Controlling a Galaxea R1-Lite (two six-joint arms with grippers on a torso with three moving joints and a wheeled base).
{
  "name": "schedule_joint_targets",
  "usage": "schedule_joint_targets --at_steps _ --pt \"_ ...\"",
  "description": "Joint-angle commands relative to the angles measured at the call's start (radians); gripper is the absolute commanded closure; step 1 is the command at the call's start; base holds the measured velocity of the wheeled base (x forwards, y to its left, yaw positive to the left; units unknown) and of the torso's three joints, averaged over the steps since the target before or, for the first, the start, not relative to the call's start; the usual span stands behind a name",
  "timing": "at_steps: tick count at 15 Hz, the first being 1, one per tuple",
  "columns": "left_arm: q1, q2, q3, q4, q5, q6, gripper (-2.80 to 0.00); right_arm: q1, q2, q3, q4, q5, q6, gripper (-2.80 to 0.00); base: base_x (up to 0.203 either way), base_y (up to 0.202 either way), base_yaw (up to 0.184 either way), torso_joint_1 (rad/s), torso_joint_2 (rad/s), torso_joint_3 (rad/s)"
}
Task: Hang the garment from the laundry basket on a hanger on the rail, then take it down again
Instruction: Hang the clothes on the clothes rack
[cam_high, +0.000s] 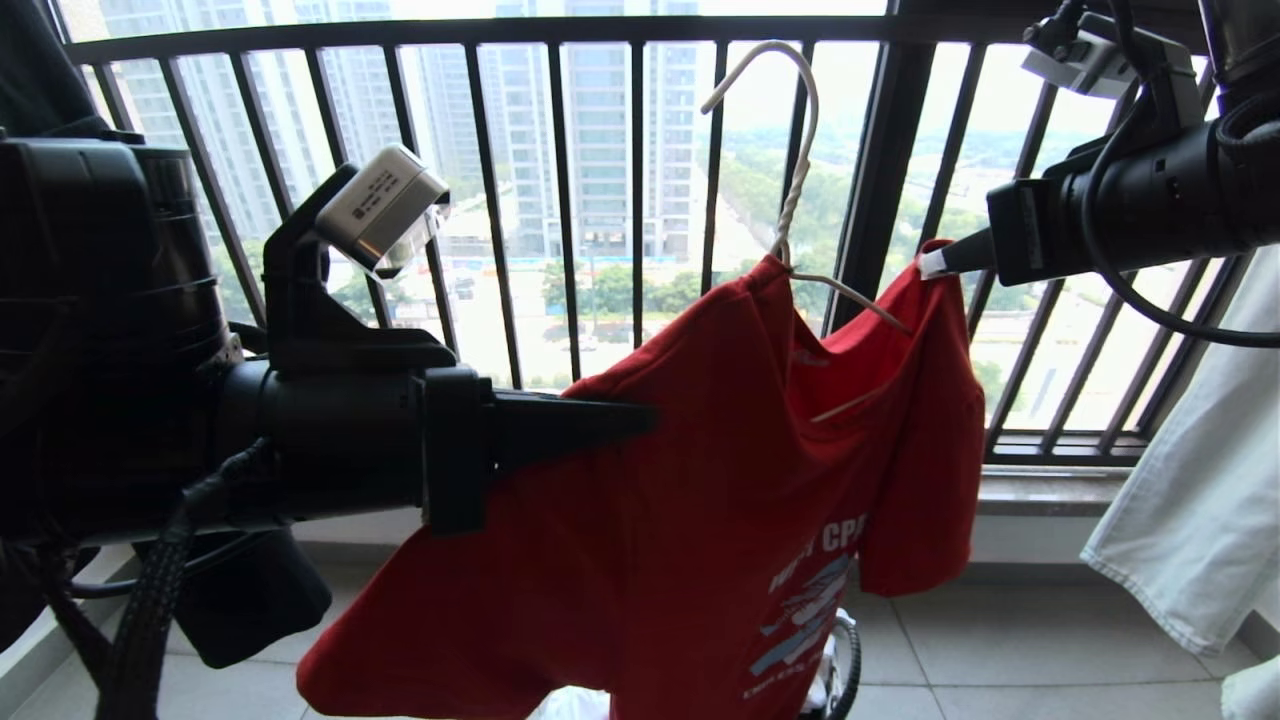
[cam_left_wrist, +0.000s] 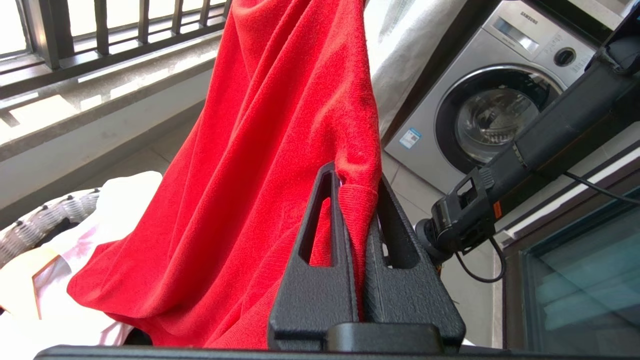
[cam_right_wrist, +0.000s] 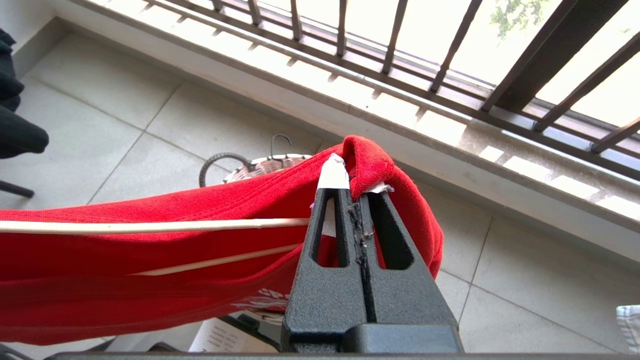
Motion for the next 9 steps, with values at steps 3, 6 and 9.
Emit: schedule_joint_targets --at_steps 3,6,9 --pt "-0.050 0.138 -0.026 -0.108 0.110 0.003 0.00 0.015 0.106 -0.145 -0.002 0.001 -0.058 0.00 0.000 0.000 0.000 0.000 0.00 0.000" --pt "-0.118 0.225 -0.076 -0.165 0.239 0.055 0.00 0.056 0.103 -0.144 -0.060 0.001 -0.089 0.00 0.000 0.000 0.000 0.000 0.00 0.000" --pt "-0.169 0.267 -0.076 -0.168 0.270 0.076 0.00 0.069 0.095 -0.143 -0.096 0.005 -0.167 0.00 0.000 0.000 0.000 0.000 0.00 0.000"
